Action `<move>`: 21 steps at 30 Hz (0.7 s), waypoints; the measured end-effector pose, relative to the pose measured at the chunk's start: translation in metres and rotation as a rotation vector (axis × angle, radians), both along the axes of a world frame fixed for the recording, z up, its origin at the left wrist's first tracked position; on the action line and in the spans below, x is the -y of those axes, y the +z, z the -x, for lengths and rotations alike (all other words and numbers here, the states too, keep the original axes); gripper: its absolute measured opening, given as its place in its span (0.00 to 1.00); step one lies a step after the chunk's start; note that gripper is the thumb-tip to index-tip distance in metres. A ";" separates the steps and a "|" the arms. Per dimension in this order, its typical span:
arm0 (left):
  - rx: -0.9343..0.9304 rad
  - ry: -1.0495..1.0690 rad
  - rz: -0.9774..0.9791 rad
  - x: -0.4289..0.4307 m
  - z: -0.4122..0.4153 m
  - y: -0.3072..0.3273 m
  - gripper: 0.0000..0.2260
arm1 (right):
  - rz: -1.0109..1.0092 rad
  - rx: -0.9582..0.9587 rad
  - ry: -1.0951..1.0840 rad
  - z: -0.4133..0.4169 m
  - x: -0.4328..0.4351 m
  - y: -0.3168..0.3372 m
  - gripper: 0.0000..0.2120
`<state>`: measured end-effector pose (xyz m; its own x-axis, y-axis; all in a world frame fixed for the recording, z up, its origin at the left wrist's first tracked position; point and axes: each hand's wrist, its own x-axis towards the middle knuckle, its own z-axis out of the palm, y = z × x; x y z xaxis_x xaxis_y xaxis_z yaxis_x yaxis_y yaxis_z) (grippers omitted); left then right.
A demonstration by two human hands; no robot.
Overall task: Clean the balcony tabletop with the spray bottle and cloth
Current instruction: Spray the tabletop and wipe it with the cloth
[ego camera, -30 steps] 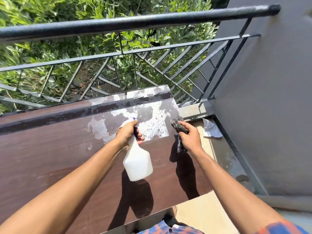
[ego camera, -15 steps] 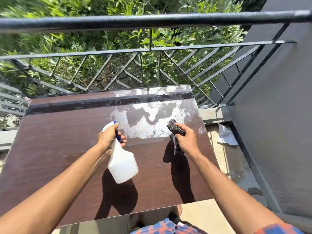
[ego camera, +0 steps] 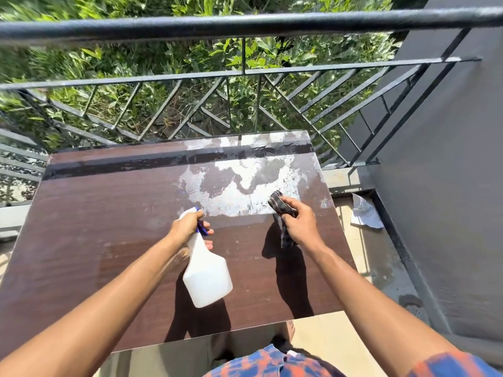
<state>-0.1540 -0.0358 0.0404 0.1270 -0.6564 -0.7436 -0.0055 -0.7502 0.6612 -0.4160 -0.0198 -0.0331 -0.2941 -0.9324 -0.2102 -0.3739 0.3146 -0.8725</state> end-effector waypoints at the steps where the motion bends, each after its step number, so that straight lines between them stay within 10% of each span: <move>1: 0.009 -0.008 -0.018 -0.001 0.003 -0.002 0.10 | -0.006 -0.004 -0.006 0.003 -0.001 -0.001 0.25; 21: -0.050 -0.113 -0.069 -0.003 0.055 -0.008 0.11 | -0.018 0.035 -0.116 0.039 -0.014 -0.011 0.25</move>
